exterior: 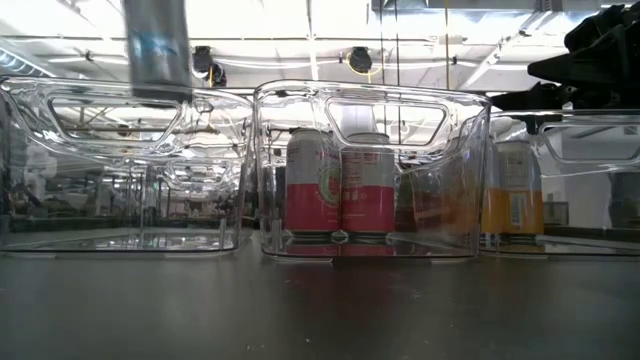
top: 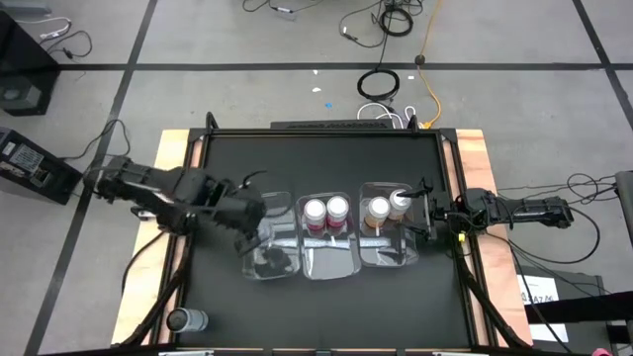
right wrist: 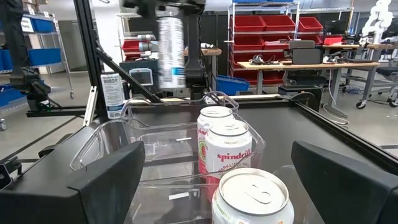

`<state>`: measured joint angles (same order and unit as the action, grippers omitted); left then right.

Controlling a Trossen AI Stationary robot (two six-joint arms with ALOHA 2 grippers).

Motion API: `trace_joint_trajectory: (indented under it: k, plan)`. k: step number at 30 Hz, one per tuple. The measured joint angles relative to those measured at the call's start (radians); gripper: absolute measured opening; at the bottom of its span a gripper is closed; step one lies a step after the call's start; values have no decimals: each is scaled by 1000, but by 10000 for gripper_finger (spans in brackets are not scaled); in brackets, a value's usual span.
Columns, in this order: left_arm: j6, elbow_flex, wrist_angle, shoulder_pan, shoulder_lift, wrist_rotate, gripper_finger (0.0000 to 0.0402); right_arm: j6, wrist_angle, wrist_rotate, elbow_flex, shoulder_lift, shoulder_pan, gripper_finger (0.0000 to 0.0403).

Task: Sort soda cans
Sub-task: Put the right white soda can into the left transparent bin

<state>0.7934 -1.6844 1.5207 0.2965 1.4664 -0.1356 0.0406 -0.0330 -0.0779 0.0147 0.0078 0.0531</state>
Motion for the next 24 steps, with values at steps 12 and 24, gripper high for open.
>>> trace_joint_trajectory:
  k: [12,24]
  plan:
    - [-530,10,-79,-269,196,-4,274,0,0,0,0,0,0,398]
    - [-672,237,-313,-371,204,37,274,0,0,0,0,0,0,398]
